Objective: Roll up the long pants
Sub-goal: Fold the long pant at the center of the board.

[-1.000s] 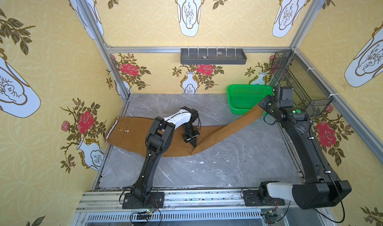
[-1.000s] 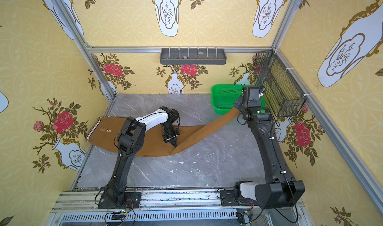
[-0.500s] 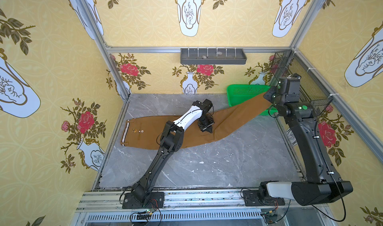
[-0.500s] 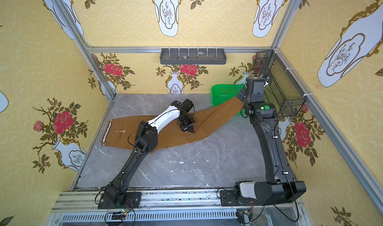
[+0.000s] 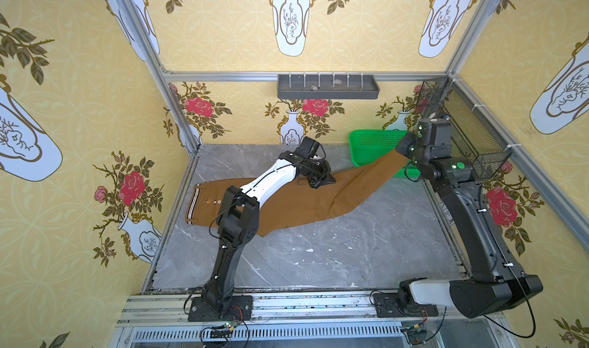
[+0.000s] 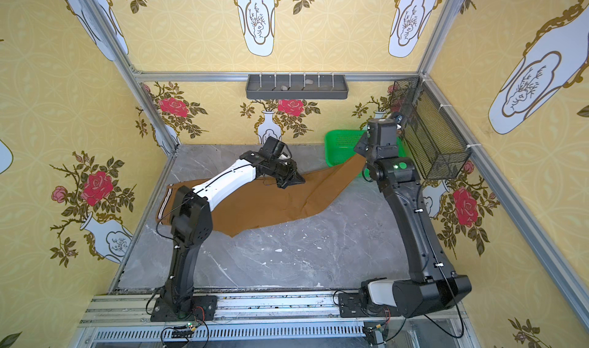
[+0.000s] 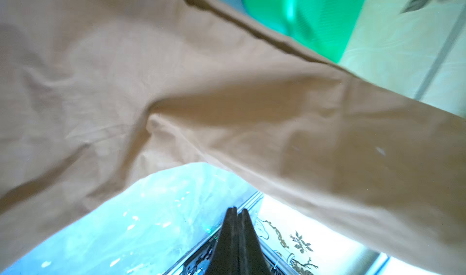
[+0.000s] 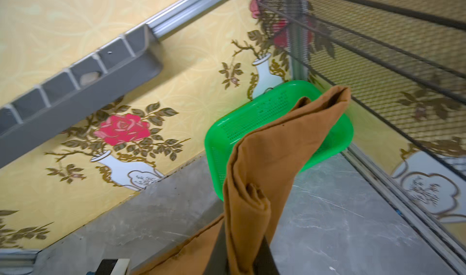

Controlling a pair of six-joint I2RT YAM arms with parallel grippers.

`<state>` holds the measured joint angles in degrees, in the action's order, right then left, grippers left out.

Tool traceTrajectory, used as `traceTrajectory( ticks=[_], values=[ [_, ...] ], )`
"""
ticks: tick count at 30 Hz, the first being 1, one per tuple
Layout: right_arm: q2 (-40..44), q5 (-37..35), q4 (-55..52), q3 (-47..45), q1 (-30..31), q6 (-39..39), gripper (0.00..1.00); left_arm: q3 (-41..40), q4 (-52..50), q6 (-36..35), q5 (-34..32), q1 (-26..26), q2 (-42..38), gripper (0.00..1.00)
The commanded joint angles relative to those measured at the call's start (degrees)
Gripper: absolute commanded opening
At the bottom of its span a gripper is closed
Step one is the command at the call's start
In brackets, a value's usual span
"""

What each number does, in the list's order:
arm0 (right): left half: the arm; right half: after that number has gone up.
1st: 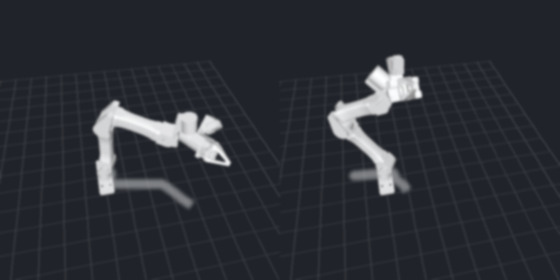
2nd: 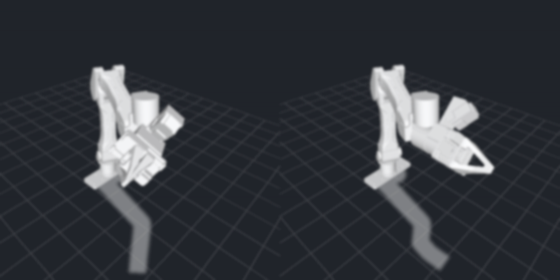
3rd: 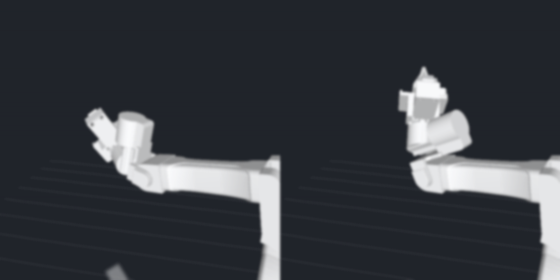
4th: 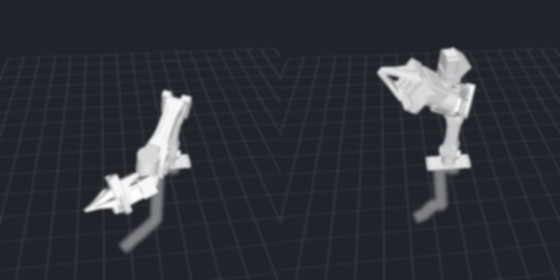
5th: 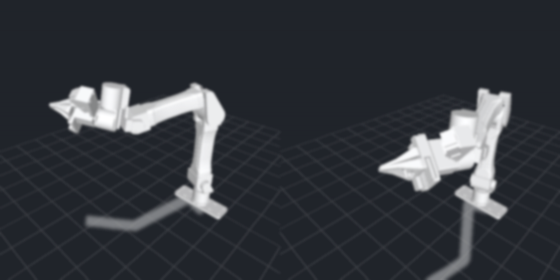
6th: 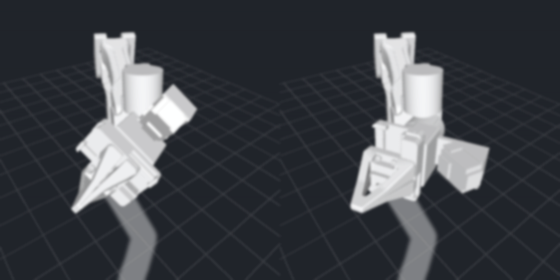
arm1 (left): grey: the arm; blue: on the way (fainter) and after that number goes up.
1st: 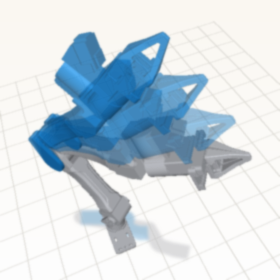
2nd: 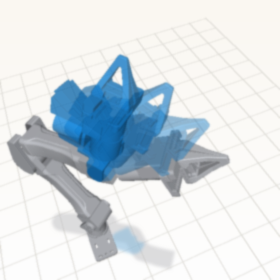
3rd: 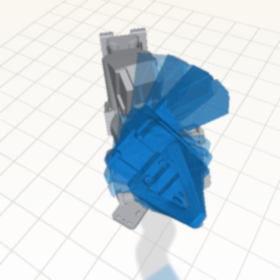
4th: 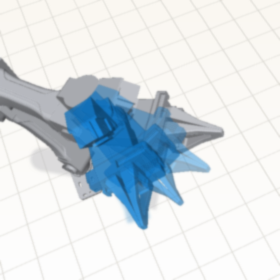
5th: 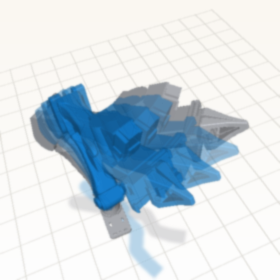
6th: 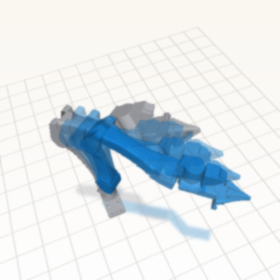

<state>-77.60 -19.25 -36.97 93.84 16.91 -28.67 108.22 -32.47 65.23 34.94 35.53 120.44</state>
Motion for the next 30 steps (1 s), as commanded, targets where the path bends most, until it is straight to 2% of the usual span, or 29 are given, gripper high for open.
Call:
traceTrajectory(
  ticks=[1, 4, 8, 11, 13, 17, 21, 24, 30],
  values=[
    [-3.7, 2.7, 7.1, 2.8, 5.0, -0.5, 0.00, -8.2, 4.3, -0.4, -1.5, -3.9, -9.4, 0.00],
    [-9.5, 3.9, 10.7, 5.9, 10.8, -0.3, 0.00, -16.8, 2.0, -2.4, -6.0, -9.9, -21.4, 0.00],
    [-19.3, 7.1, 14.4, 10.9, 17.0, -0.8, 0.00, -23.6, -5.4, -6.1, -13.8, -21.8, -38.8, 0.00],
    [-27.6, 9.8, 15.9, 16.5, 20.5, -1.2, 0.00, -22.3, -13.9, -9.9, -20.8, -29.1, -49.9, 0.05],
    [-33.5, 11.8, 15.2, 22.4, 22.5, -1.7, 0.00, -20.0, -18.5, -13.0, -26.1, -31.9, -55.7, 0.14],
    [-45.7, 14.4, 11.9, 38.5, 27.4, -0.4, 0.00, -12.6, -28.7, -17.7, -37.2, -33.8, -62.6, 0.23],
    [-55.2, 17.3, 9.4, 52.3, 30.5, -1.2, 0.00, -7.9, -35.4, -19.8, -44.2, -34.0, -65.4, 0.26],
    [-56.5, 20.0, 12.6, 51.8, 31.8, -3.3, 0.00, -7.7, -38.6, -20.0, -47.6, -33.9, -67.4, 0.29],
    [-57.4, 30.9, 27.0, 42.5, 33.4, -9.4, 0.00, -10.4, -42.1, -19.9, -50.5, -34.0, -70.0, 0.30]
  ],
)
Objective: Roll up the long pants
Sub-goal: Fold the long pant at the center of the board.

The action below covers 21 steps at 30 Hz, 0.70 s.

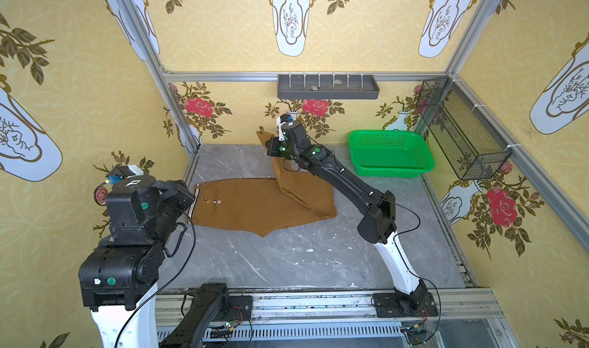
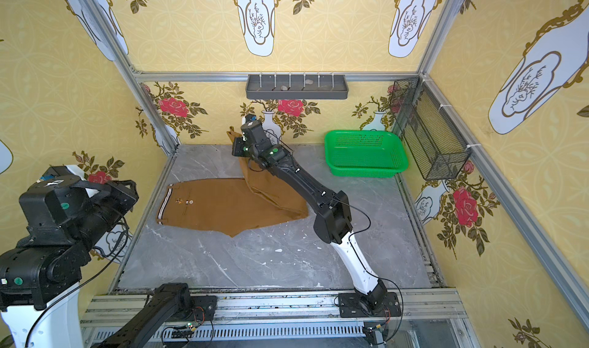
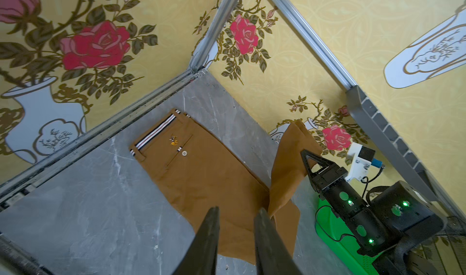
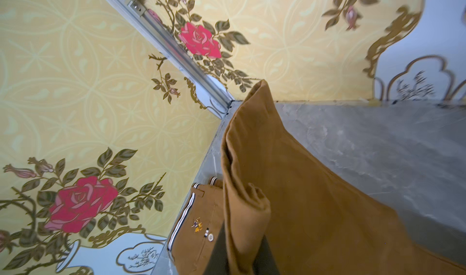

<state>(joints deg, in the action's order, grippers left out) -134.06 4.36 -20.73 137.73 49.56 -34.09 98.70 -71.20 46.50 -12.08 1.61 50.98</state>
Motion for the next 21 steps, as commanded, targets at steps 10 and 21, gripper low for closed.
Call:
traceTrajectory(
  ticks=[10, 21],
  values=[
    [-3.5, 26.2, 31.0, -5.5, 2.0, -9.0, 0.00, -5.4, -6.0, -0.9, -3.1, 0.0, -1.1, 0.31],
    [-7.0, 31.7, 39.6, -1.5, 5.0, -13.1, 0.00, -7.0, -8.2, 0.2, -4.1, 0.0, -0.9, 0.31]
  ],
)
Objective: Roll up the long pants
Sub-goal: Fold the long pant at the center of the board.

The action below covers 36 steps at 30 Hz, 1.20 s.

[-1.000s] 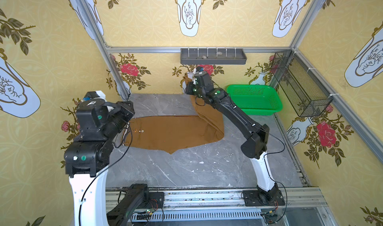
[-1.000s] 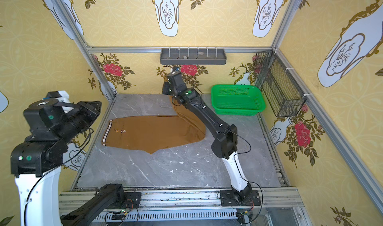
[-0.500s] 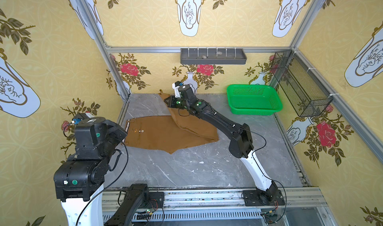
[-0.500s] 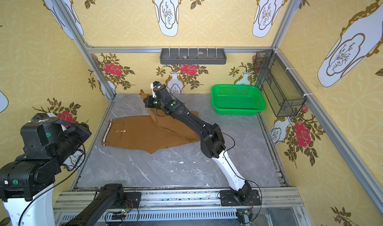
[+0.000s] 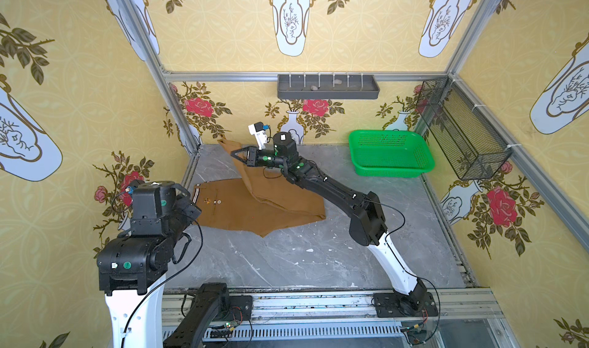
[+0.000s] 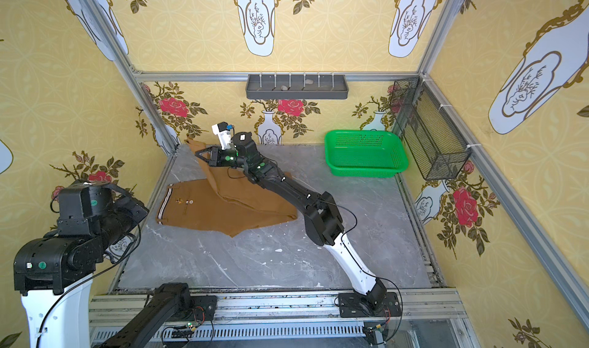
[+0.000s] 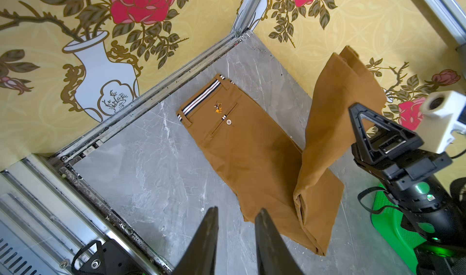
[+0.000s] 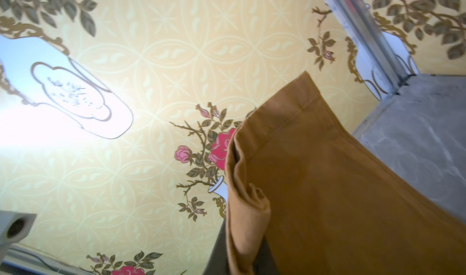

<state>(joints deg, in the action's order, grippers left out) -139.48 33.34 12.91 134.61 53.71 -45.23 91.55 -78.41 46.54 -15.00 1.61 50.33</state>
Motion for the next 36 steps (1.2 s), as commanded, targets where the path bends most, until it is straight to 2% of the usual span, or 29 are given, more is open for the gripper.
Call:
traceTrajectory(
  ticks=[1, 3, 8, 10, 11, 12, 13, 15, 17, 20, 23, 25, 27, 28, 29, 30, 32, 33, 35, 36],
  values=[
    [-2.7, 3.0, 5.9, 2.6, 1.2, -2.6, 0.01, 0.4, -1.5, 0.6, -2.0, 0.0, -0.7, 0.31],
    [-4.9, 3.8, 5.9, 4.7, 1.8, -4.0, 0.01, 1.1, -2.6, 1.0, -3.5, 0.0, -1.6, 0.33],
    [-9.0, 4.9, 8.1, 5.1, 2.5, -8.6, 0.07, 4.3, -6.1, 2.7, -8.3, 0.0, -4.5, 0.51],
    [-11.4, 5.6, 9.7, 5.2, 2.7, -11.6, 0.10, 5.6, -7.4, 2.9, -9.6, 0.0, -5.4, 0.55],
    [-12.8, 6.0, 10.8, 5.3, 2.9, -13.0, 0.17, 6.1, -7.8, 3.1, -10.2, 0.0, -5.8, 0.59],
    [-14.1, 6.4, 11.2, 5.5, 3.0, -14.6, 0.31, 6.6, -8.1, 3.0, -10.4, 0.0, -6.1, 0.61],
    [-15.8, 7.2, 11.5, 6.3, 3.2, -16.1, 0.57, 6.9, -8.5, 3.0, -10.7, 0.0, -6.4, 0.62],
    [-18.2, 9.1, 12.5, 7.4, 3.4, -18.5, 0.70, 7.0, -8.6, 3.1, -10.8, 0.0, -6.9, 0.62],
    [-19.2, 10.3, 12.9, 7.8, 3.5, -19.9, 0.98, 6.6, -8.8, 3.5, -10.6, 0.0, -7.2, 0.63],
    [-18.0, 11.5, 13.9, 6.1, 3.2, -20.1, 0.98, 5.6, -8.9, 4.4, -9.4, 0.0, -7.0, 0.62],
    [-13.0, 12.1, 16.4, -0.7, 2.2, -18.9, 0.99, 3.6, -8.6, 5.4, -7.2, 0.0, -6.4, 0.61],
    [-9.1, 13.5, 18.0, -5.8, 0.5, -18.1, 0.93, 0.6, -8.3, 5.9, -4.6, 0.0, -5.8, 0.58],
    [-4.2, 16.3, 12.0, -9.7, -2.3, -13.1, 0.86, -3.9, -7.4, 6.1, -1.3, 0.0, -5.2, 0.52],
    [-1.8, 16.5, 5.4, -10.7, -3.5, -7.9, 0.86, -6.1, -6.9, 6.3, -0.1, 0.0, -5.2, 0.51],
    [1.0, 14.6, -4.4, -11.4, -4.7, 0.2, 0.86, -9.3, -5.7, 6.1, 1.2, 0.0, -5.4, 0.49],
    [3.5, 9.6, -15.4, -11.2, -5.4, 9.9, 0.85, -12.7, -4.4, 6.4, 2.5, -0.1, -5.4, 0.48],
    [6.9, -5.1, -31.7, -10.2, -5.5, 25.6, 0.85, -18.6, -1.7, 6.1, 5.3, -0.1, -4.7, 0.42],
    [7.4, -11.8, -36.8, -10.3, -5.7, 30.9, 0.85, -20.9, -0.8, 6.5, 6.2, 0.0, -3.8, 0.39],
    [7.4, -18.0, -42.0, -11.7, -8.5, 33.4, 0.77, -23.7, 0.4, 7.1, 6.7, 0.0, -2.3, 0.35],
    [7.6, -17.5, -42.2, -13.8, -10.9, 32.8, 0.77, -24.3, 1.2, 7.2, 6.9, -0.1, -1.9, 0.35]
  ],
)
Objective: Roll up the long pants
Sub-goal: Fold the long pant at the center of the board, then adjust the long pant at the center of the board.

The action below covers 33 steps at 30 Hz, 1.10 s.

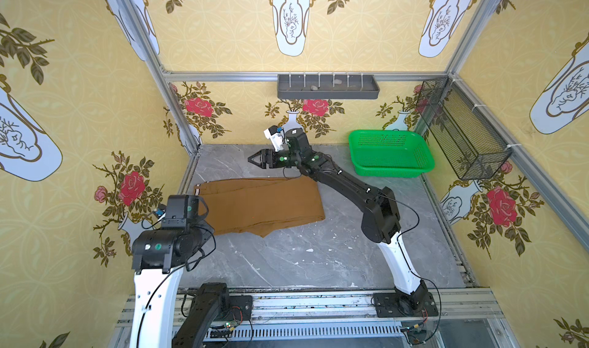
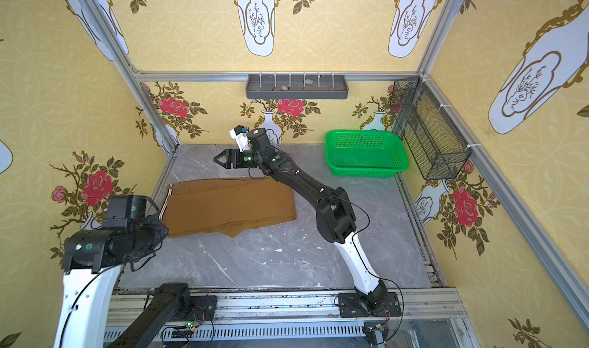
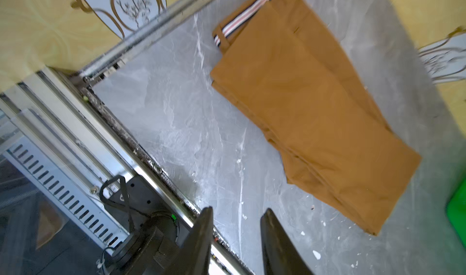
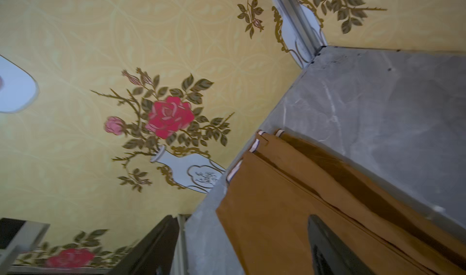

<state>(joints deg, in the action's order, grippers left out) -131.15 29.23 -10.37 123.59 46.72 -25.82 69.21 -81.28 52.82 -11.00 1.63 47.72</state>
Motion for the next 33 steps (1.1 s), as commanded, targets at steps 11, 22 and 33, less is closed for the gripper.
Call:
traceTrajectory(
  ticks=[11, 22, 33],
  values=[
    [-3.5, -10.7, -19.2, -10.6, -10.9, 13.3, 0.01, -5.8, 11.9, 0.7, 5.2, 0.0, 7.4, 0.35],
    [0.2, -14.4, -22.7, -17.1, -9.5, 17.3, 0.00, -13.6, 18.6, 2.0, 5.2, 0.0, 14.9, 0.16],
    [0.9, -19.4, -21.1, -22.9, -9.5, 18.4, 0.00, -0.1, 29.2, 1.3, -2.6, 0.0, 41.3, 0.00]
  ],
)
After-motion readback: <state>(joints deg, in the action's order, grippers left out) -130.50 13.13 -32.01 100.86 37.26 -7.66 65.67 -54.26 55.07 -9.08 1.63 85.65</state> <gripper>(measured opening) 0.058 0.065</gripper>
